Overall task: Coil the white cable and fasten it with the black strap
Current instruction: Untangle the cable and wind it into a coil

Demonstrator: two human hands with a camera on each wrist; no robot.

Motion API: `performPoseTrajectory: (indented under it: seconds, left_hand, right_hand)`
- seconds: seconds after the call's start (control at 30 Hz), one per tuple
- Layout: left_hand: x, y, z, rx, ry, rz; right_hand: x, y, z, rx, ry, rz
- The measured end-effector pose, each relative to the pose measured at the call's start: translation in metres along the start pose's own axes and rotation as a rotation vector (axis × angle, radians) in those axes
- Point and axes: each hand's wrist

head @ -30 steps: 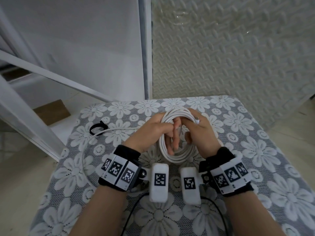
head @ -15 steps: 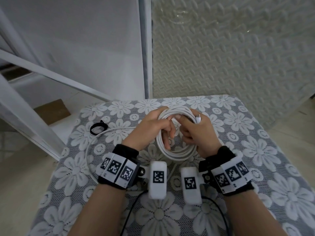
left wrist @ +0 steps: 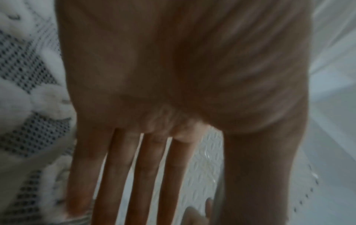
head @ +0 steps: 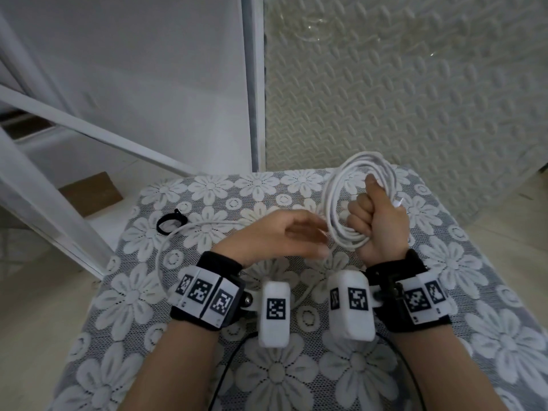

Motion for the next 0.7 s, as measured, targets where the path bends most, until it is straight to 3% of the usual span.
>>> performPoseTrajectory:
  seconds: [0.1,0.27,0.47,0.7]
  left_hand:
    - [-0.006,-0.002,-0.007,-0.125,-0.070,0.055]
    - [-0.008,-0.001,-0.013,-0.253,-0.104,0.028]
    - [0.000,-0.006,0.008,-0.274,0.079,0.055]
    - [0.003,-0.004,0.014,-0.358,0.412,0.002]
  right_hand:
    - [-0.003,0.000,0.004,-0.137,-0.024,-0.039]
    - [-0.004,-0.001,0.008,-0.316,-0.084,-0.109]
    - [-0.008,-0.005,0.013,-0.286,-0.034,-0.069]
    - [-0.005,-0.004,0.010,-0.097,0.049,0.009]
Point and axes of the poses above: each hand's wrist, its own x-axis away from the middle knuckle, its own z-axis out of the back of the hand, y = z × x, and after that the axes turned 5 degrees about -y, right-handed
